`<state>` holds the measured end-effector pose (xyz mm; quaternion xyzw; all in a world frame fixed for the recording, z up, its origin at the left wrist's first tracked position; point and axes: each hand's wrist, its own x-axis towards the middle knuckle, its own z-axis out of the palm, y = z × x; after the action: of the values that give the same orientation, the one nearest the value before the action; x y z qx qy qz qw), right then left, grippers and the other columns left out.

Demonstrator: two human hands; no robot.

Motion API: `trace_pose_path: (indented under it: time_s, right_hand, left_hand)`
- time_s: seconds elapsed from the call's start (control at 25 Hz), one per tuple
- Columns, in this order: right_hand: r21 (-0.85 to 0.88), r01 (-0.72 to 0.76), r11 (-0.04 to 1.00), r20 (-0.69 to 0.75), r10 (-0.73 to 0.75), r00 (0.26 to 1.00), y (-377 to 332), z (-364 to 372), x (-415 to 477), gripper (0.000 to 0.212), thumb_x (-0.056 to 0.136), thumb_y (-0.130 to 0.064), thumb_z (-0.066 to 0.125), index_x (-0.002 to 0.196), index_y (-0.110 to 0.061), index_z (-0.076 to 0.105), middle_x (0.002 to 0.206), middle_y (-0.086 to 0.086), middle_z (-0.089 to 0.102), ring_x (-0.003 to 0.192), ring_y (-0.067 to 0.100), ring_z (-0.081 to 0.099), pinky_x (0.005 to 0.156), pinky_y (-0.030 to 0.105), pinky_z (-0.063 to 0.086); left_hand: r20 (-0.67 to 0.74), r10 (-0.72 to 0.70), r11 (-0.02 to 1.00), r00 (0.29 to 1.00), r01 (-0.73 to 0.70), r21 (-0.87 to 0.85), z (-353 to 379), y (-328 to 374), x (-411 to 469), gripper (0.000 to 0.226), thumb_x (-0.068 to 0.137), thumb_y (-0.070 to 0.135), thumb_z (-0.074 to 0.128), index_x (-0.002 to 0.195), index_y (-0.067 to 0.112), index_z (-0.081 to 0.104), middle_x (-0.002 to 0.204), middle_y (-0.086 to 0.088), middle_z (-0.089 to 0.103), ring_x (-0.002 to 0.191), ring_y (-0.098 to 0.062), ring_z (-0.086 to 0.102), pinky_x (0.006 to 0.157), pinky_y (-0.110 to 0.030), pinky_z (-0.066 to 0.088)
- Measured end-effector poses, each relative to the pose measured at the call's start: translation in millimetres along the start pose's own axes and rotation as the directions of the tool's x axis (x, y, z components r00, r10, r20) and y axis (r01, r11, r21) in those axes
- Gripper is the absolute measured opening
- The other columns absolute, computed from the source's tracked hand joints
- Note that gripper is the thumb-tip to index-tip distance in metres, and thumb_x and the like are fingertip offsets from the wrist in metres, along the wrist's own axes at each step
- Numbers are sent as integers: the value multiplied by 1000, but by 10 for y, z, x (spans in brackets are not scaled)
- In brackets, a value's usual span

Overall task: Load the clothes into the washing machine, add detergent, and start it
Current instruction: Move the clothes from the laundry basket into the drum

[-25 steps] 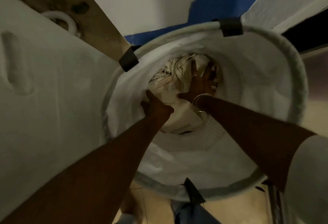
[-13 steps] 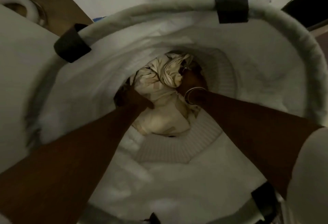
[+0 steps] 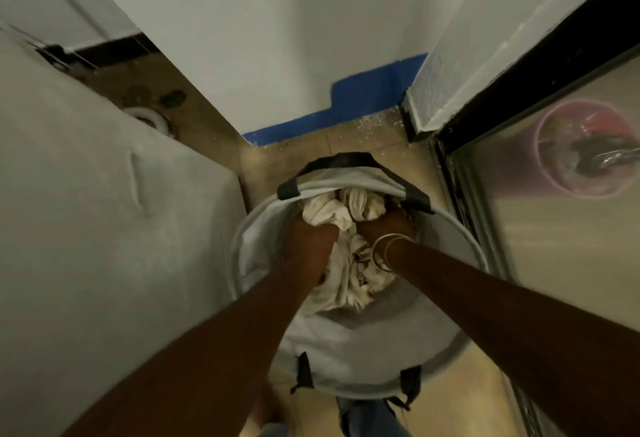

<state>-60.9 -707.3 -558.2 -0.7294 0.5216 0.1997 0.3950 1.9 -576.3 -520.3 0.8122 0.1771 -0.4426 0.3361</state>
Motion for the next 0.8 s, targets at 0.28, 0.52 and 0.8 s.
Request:
trace_pose_path:
  time_s: [0.28, 0.52, 0.8]
  right_hand:
    - [317, -31, 948, 0, 33, 999, -358, -548, -1331, 78, 53, -46, 76, 126, -22, 62, 122, 7, 66, 114, 32, 61, 101, 42, 48]
    - [445, 94, 891, -150, -29, 988, -956, -1108, -2403, 67, 51, -40, 75, 115, -22, 68, 108, 4, 71, 103, 28, 65, 92, 36, 50]
    - [536, 325, 779, -304, -180, 935, -1723, -1560, -3621, 52, 50, -45, 77, 100, -34, 69, 100, -9, 71, 100, 20, 67, 95, 42, 53]
  left_hand:
    - [-48, -93, 935, 994, 71, -348, -732, 352, -1474, 78, 75, 17, 77, 145, 18, 43, 136, -7, 53, 117, -31, 56, 93, -47, 54]
    - [-119, 44, 932, 992, -83, -354, -1489, 678, -2504, 70, 74, 20, 79, 138, 18, 51, 128, 1, 59, 107, -23, 59, 94, -37, 52]
    - [-152, 137, 883, 979, -191, -429, -2503, 957, -3568, 77, 66, 22, 80, 137, 18, 52, 124, -1, 61, 99, -21, 58, 89, -37, 53]
